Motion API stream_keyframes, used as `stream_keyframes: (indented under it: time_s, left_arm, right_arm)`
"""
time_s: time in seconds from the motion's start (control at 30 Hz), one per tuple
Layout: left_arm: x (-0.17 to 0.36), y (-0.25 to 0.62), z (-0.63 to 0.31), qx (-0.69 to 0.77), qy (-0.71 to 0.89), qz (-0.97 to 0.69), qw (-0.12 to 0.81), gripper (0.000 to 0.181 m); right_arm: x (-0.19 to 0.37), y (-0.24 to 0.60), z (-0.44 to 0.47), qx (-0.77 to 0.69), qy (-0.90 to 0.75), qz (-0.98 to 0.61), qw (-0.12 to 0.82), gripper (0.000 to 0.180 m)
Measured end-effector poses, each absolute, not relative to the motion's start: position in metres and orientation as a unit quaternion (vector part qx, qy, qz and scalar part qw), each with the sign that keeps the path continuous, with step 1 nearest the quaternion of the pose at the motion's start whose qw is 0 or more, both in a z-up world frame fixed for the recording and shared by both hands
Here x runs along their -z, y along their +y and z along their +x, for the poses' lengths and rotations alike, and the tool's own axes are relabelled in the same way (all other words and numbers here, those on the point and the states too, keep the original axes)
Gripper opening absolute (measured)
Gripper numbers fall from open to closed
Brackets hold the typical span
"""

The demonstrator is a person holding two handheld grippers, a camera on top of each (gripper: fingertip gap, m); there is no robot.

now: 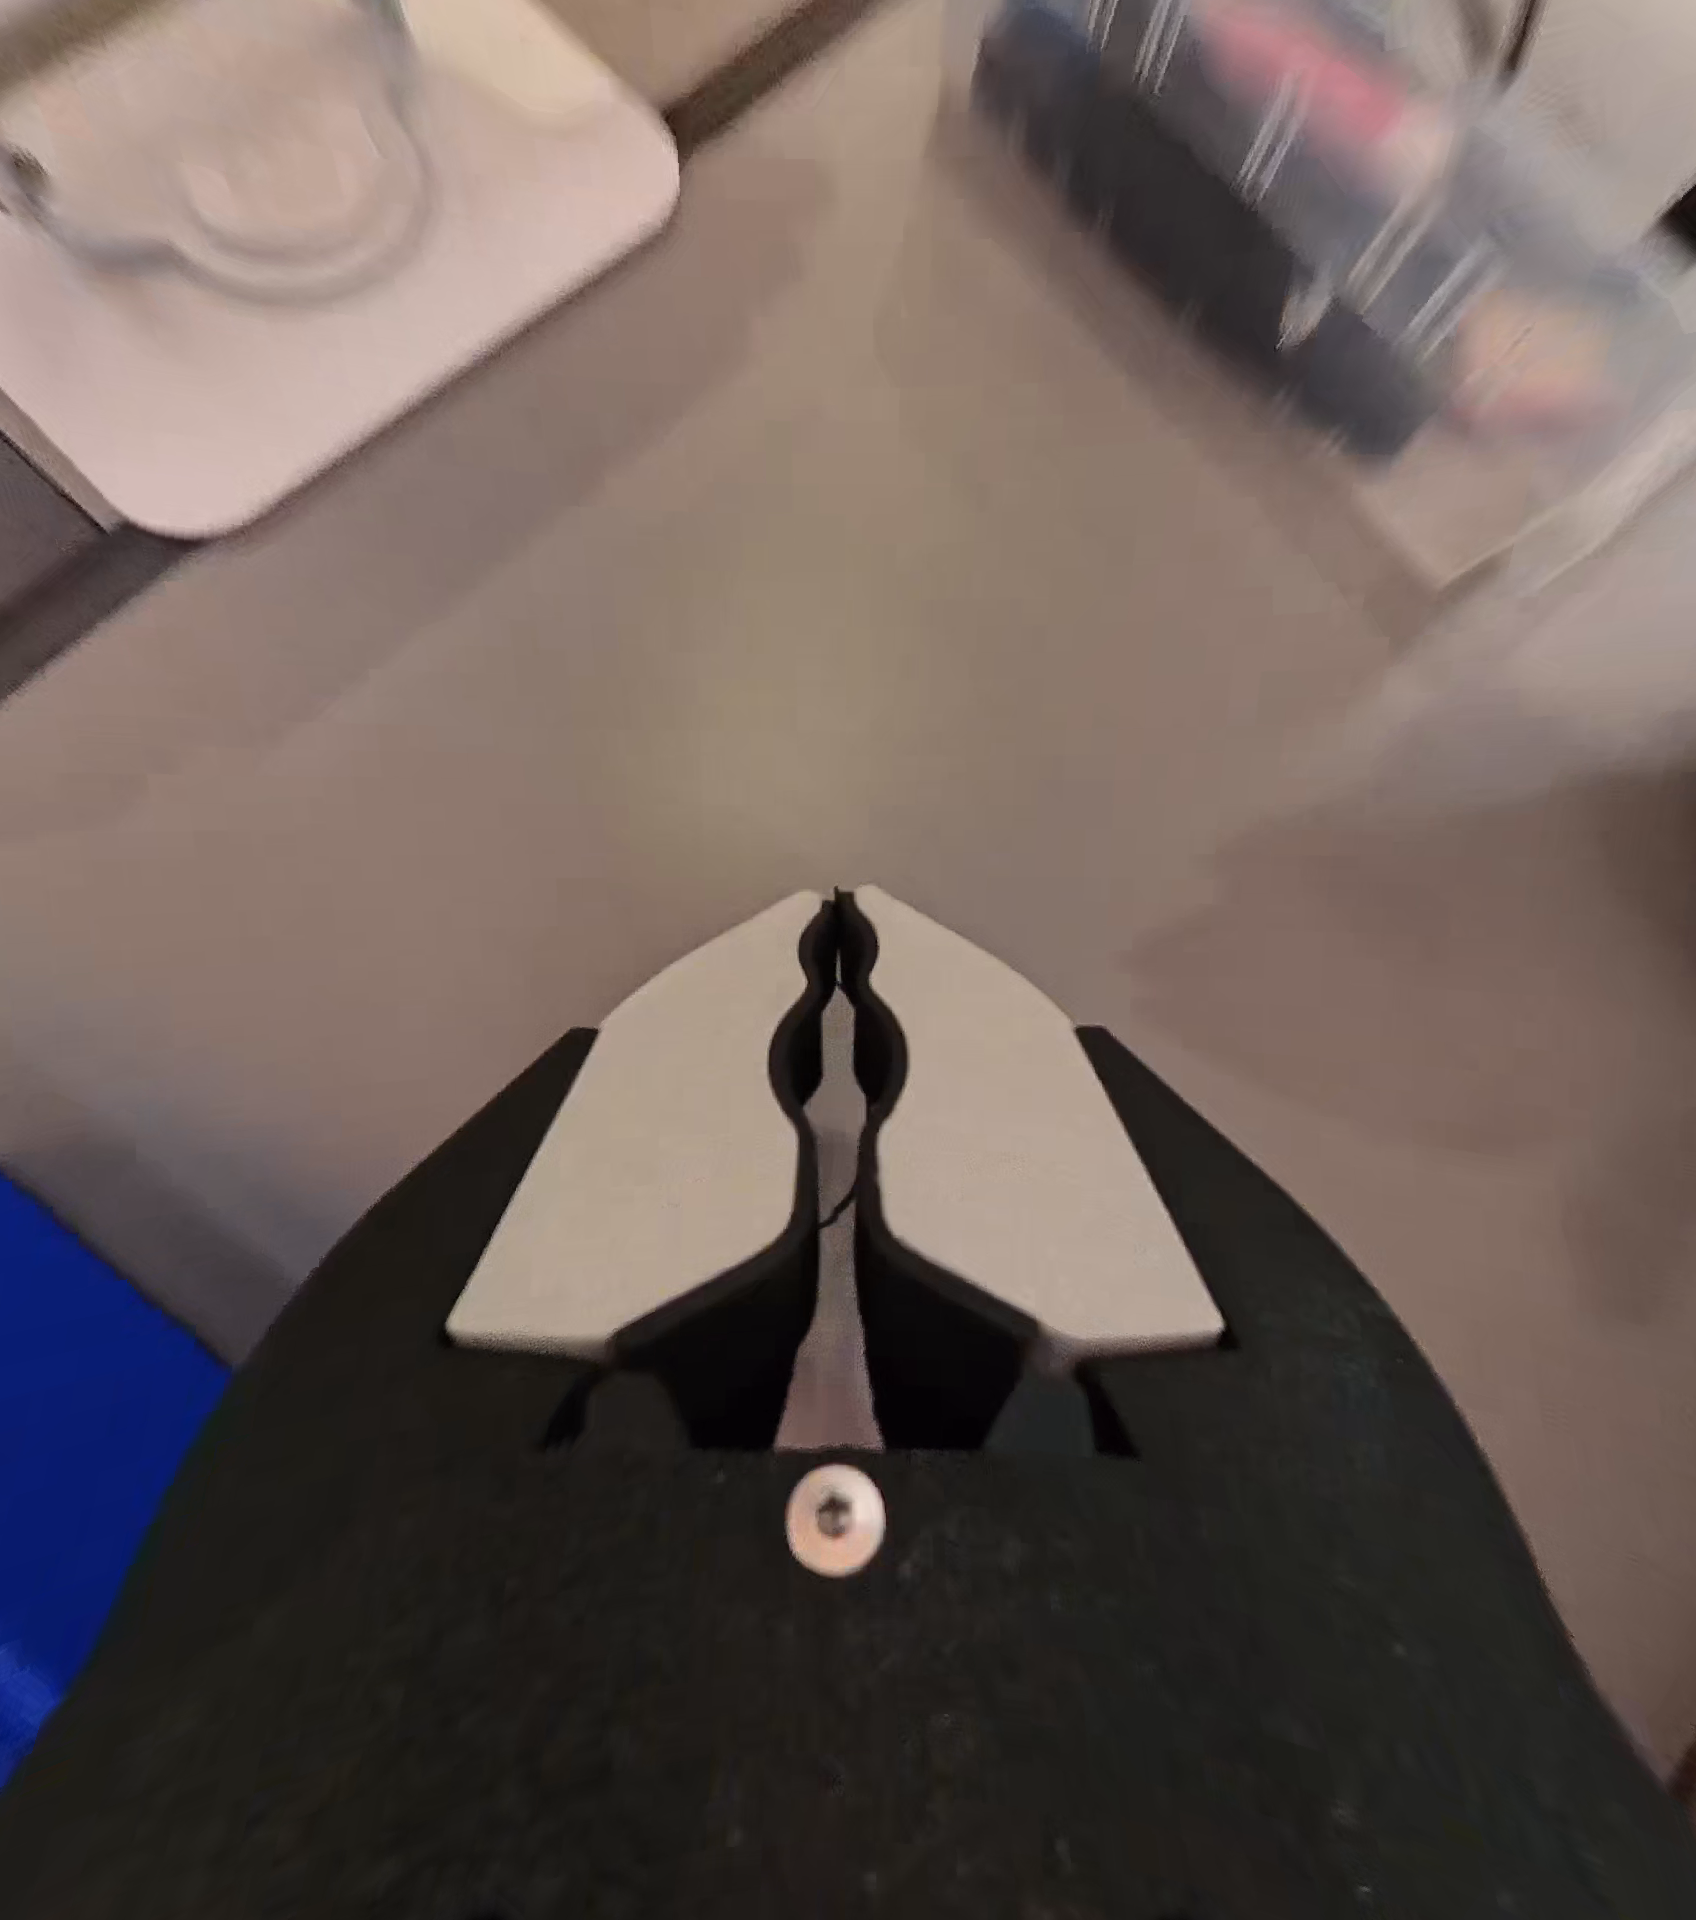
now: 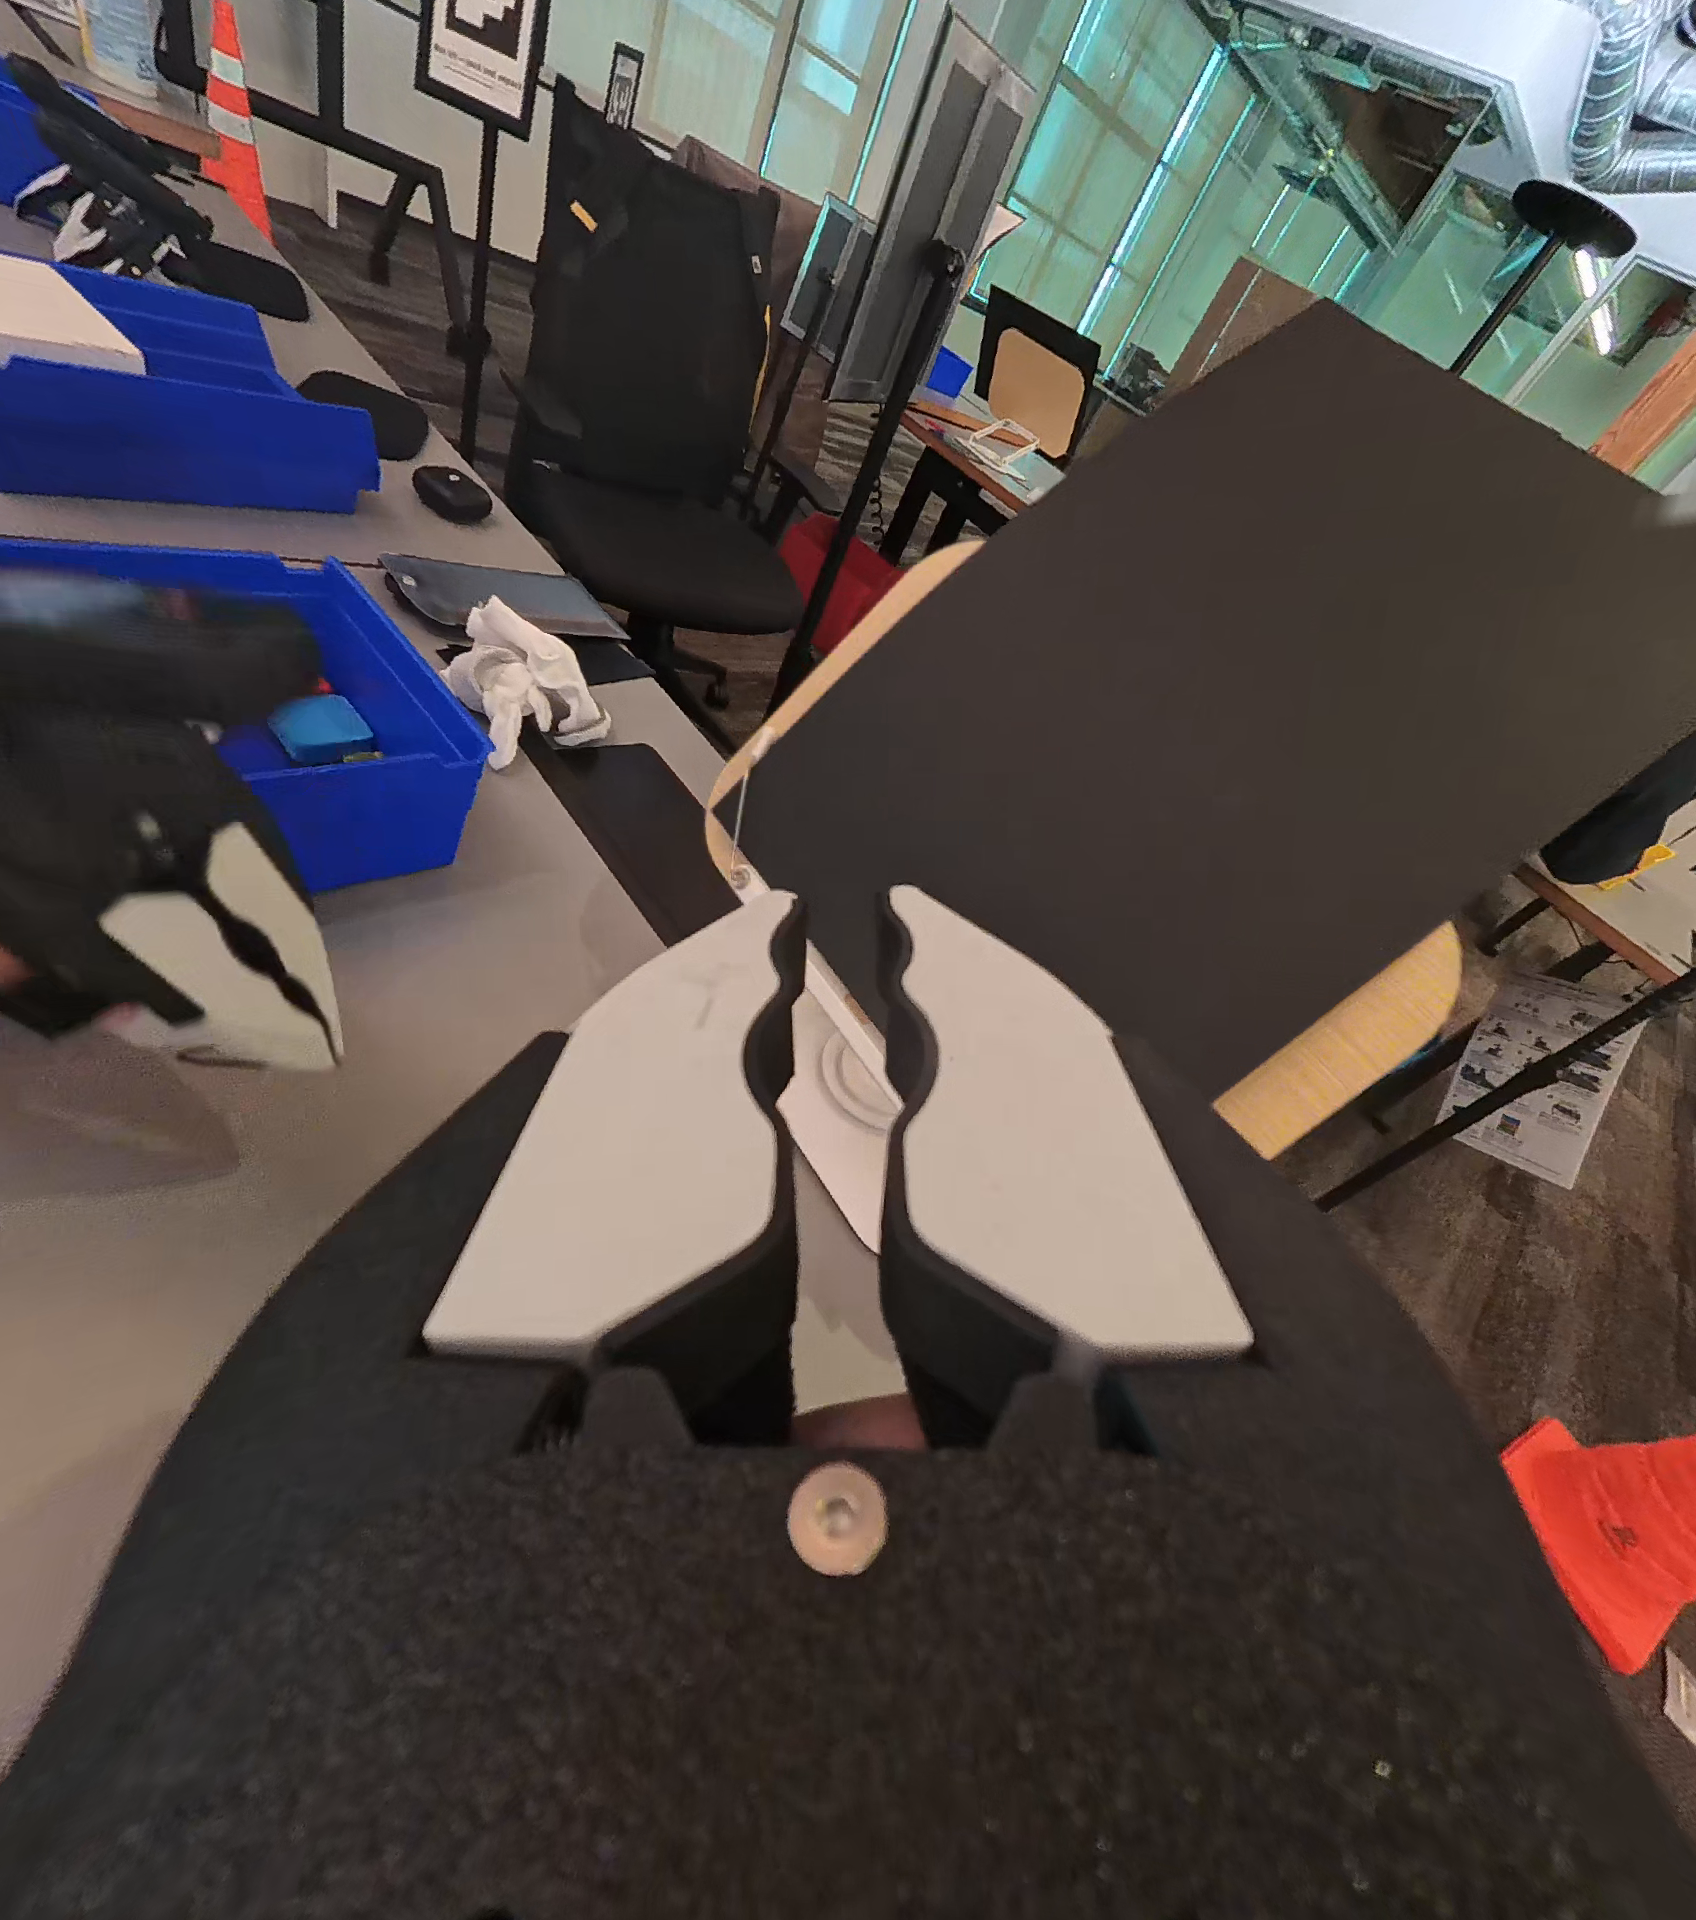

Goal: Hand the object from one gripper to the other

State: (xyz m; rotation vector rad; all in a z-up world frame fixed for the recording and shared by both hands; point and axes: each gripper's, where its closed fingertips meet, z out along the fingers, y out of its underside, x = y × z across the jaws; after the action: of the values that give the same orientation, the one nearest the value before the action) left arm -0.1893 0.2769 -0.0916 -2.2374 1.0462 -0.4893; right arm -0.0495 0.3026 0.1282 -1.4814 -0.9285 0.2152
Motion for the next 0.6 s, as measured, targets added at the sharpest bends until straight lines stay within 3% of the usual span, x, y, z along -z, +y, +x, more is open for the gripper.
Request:
stream_keyframes:
  time_s: [0.2,0.33,0.43,0.53,0.6]
  left_arm:
    - [-0.038,0.261,-0.185,0.358,0.330,-0.737,0.469,0.000]
    - [-0.124,0.243,-0.203,0.508,0.233,-0.608,0.564,0.000]
    - [-0.147,0.239,-0.216,0.552,0.181,-0.562,0.589,0.000]
    - [-0.148,0.243,-0.221,0.549,0.154,-0.565,0.596,0.000]
    - [-0.147,0.245,-0.223,0.548,0.147,-0.570,0.594,0.000]
  right_arm:
    - [-0.125,0.290,-0.082,-0.132,-0.445,-0.626,0.627,0.012]
    - [-0.122,0.230,-0.145,-0.409,-0.502,-0.556,0.521,0.031]
    - [-0.114,0.207,-0.184,-0.486,-0.518,-0.540,0.452,0.046]
    - [-0.109,0.199,-0.217,-0.445,-0.536,-0.524,0.490,0.045]
    - [-0.102,0.217,-0.229,-0.351,-0.526,-0.550,0.545,0.035]
